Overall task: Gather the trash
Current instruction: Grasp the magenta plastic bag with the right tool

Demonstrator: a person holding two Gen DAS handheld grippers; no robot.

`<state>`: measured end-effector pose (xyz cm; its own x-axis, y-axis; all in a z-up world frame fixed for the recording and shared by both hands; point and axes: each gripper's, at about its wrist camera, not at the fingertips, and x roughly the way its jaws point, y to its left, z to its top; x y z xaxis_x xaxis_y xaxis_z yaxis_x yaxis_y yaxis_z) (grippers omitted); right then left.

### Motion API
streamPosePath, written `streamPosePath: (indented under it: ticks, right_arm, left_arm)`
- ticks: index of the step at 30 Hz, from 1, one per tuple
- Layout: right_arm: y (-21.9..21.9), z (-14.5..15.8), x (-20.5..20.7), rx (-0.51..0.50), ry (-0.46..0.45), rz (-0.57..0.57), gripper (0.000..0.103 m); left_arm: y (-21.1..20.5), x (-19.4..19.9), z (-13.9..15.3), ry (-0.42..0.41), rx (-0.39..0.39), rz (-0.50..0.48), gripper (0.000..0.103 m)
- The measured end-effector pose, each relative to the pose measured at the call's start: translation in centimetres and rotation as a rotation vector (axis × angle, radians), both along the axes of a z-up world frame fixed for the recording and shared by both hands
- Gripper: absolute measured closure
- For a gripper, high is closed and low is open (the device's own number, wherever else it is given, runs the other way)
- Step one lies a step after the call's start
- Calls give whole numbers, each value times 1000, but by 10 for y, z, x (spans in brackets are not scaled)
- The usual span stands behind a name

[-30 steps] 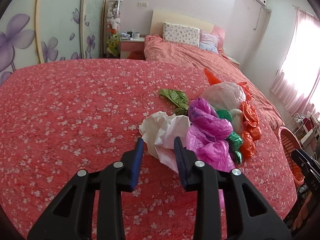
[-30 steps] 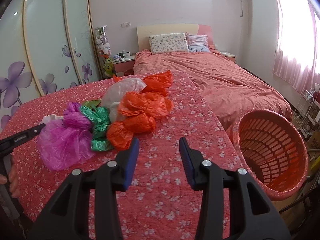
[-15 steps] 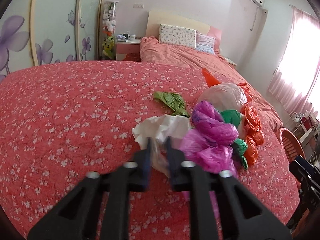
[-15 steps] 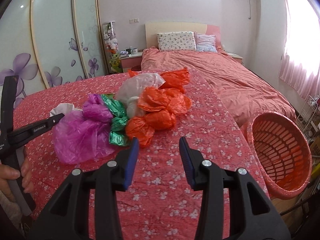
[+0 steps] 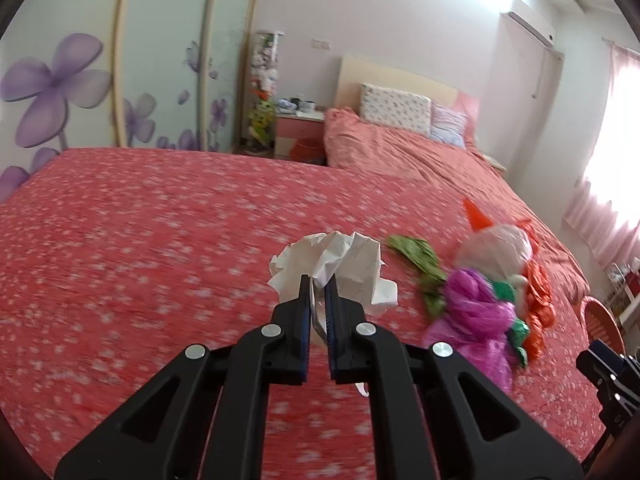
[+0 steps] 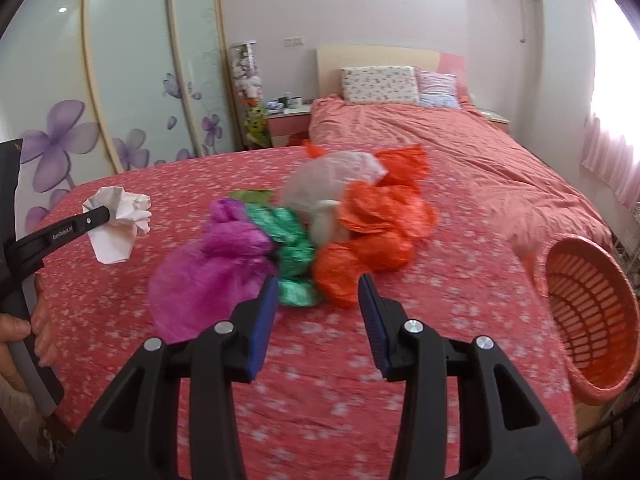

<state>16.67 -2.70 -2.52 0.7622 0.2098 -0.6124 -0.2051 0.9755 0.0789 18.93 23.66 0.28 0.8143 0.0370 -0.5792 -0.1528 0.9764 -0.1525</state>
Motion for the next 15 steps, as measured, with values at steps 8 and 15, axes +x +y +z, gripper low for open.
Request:
streamPosePath:
  ticks: [8,15]
  right_arm:
    - [63,-9,18,52,25,120,61]
    - [110,-39,37,-58,117,116,70]
  left_arm:
    - [32,-11,4,-15,1,44,96]
    - [48,-14,2,-11,-16,67,96]
